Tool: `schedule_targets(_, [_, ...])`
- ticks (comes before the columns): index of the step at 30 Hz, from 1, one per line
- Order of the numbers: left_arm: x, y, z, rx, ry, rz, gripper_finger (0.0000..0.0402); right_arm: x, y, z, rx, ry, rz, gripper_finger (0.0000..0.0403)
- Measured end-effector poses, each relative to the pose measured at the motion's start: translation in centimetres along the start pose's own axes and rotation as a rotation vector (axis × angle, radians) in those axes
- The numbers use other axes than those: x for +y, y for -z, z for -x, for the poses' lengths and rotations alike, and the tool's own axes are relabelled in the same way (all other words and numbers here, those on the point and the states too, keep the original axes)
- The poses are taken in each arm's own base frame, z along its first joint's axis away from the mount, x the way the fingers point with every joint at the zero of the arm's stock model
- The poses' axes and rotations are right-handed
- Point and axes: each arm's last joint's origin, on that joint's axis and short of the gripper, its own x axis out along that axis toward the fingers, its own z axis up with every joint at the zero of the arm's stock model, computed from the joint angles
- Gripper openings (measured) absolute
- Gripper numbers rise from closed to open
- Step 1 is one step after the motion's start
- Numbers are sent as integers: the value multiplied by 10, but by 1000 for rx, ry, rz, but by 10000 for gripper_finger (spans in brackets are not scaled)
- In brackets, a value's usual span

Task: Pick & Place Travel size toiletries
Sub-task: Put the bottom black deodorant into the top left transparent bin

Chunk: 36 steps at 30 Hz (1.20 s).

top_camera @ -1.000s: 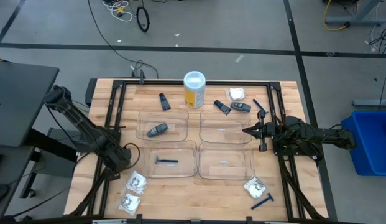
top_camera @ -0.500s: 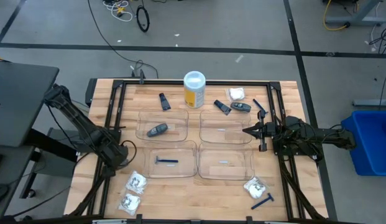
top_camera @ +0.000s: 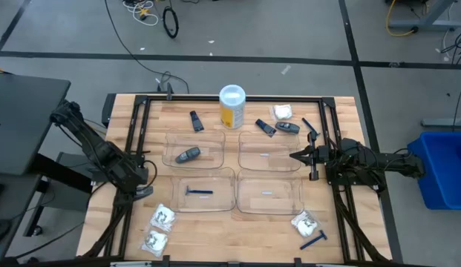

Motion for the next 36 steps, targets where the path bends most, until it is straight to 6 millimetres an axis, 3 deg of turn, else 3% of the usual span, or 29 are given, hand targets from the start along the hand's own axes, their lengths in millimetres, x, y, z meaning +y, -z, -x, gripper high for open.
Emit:
schedule_targets(13, [-1,-2,4,-33,-7,-100,220,0,0,0,0,0,0,12])
schedule_targets(36, [17,-23,10,-191,-129,-134,219,0,0,0,0,0,0,12])
